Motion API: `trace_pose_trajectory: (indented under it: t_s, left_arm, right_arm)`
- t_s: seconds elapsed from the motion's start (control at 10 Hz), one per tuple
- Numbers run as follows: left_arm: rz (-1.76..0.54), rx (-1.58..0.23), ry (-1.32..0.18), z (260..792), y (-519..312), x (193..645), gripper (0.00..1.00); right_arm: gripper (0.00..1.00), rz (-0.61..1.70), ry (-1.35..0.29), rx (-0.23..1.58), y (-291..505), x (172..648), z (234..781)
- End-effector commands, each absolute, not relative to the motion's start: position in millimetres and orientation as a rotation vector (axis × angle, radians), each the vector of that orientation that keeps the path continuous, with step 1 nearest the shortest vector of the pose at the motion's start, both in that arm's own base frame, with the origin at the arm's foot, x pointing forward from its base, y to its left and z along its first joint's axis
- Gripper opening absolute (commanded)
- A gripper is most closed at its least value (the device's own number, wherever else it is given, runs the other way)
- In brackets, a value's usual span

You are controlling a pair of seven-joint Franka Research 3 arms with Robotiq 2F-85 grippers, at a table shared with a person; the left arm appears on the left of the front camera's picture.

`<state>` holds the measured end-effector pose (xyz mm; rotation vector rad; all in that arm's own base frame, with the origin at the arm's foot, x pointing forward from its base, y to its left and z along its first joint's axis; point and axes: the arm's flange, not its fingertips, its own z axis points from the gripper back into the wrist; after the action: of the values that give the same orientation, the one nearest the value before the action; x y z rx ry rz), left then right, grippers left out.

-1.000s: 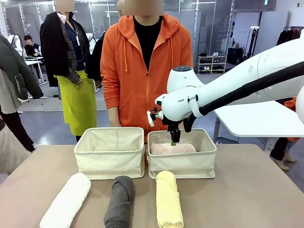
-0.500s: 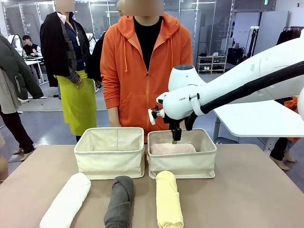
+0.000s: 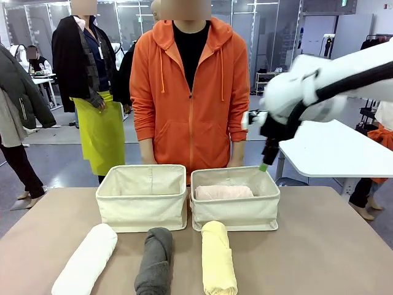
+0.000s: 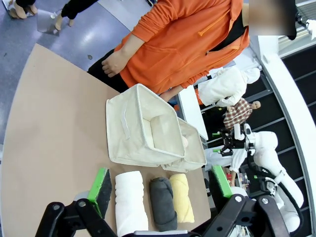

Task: Divide the towels into two baskets.
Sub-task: Pick up one hotel-folded towel from the bottom of the table and place it in the Fabric basket indicated by the person.

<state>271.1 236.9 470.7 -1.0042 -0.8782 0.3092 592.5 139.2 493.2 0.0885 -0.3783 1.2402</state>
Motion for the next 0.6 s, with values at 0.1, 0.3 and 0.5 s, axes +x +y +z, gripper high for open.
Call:
trace_pose_trajectory:
  t_s: [0.1, 0.3, 0.5]
  left_arm:
    - [0.302, -1.023, -0.892, 471, 238, 271, 1.00]
    - [0.302, -1.023, -0.892, 471, 238, 271, 1.00]
    - [0.302, -1.023, -0.892, 471, 238, 271, 1.00]
  right_arm:
    - [1.00, 1.056, -0.495, 0.438, 54, 554, 501]
    - [1.00, 0.873, -0.508, 0.737, -15, 540, 494]
    - [1.00, 0.748, -0.495, 0.965, -66, 531, 484]
